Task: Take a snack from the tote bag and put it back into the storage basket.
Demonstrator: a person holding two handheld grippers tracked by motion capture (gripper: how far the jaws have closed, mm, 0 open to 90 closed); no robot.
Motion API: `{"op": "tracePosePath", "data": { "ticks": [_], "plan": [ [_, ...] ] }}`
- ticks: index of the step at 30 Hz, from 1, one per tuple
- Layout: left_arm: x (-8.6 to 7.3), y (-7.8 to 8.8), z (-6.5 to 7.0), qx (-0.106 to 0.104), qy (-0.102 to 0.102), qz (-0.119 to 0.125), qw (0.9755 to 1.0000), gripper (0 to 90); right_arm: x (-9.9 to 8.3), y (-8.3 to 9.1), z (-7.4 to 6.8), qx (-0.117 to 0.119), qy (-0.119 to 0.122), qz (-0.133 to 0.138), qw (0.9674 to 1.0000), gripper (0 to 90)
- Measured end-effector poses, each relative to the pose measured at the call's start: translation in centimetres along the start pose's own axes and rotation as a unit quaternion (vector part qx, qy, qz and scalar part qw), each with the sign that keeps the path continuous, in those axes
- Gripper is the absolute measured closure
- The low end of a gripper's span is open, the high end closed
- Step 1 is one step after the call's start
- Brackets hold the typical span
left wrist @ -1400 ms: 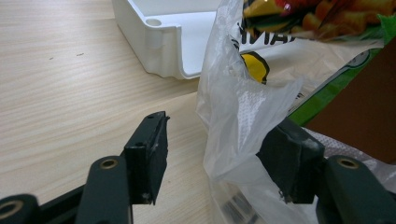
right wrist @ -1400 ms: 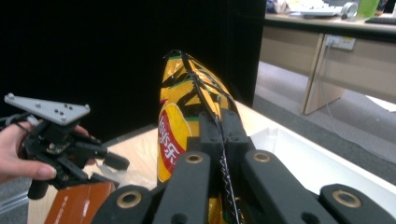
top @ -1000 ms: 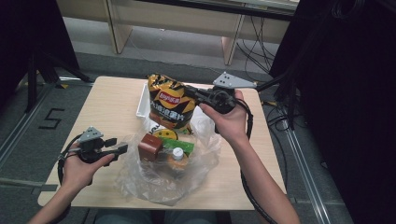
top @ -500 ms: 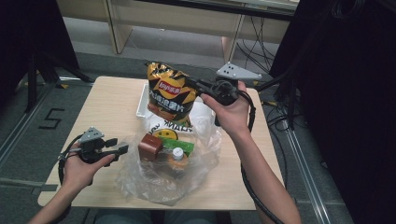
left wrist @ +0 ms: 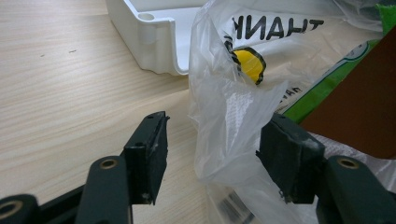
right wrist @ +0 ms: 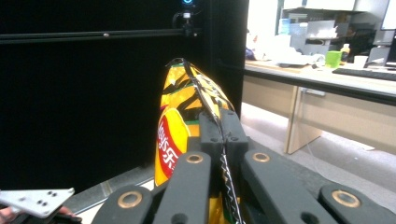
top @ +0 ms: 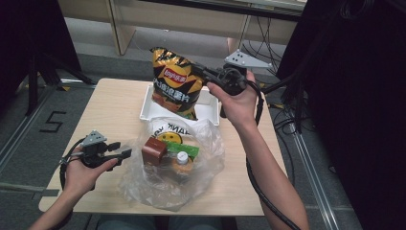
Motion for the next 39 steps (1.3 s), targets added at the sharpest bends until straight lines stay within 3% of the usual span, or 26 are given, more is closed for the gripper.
{"op": "tracePosePath", "data": {
  "ticks": [7, 15, 39],
  "plan": [
    [0.0, 0.0, 0.0, -0.001, 0.003, 0.003, 1.0, 41.5, 0.1, -0.7, 1.4, -0.017, -0.01, -0.007, 0.9998, 90.0],
    [0.0, 0.1, -0.1, -0.003, -0.001, 0.002, 1.0, 41.5, -1.1, -2.4, 3.7, -0.044, -0.025, -0.03, 0.9983, 90.0],
    [-0.3, 0.1, -0.2, -0.001, 0.001, -0.002, 1.0, 41.5, -4.8, -7.7, 8.7, -0.078, -0.029, -0.083, 0.9931, 90.0]
  ]
}}
Point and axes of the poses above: each handheld gripper's, and its own axes: y roughly backward along the jaws, x roughly out of its top, z roughly to its right, the point moved 3 cm from there along -y, roughly forward along the jaws, and after that the axes turned 3 degrees about z, right-handed, at the moved point
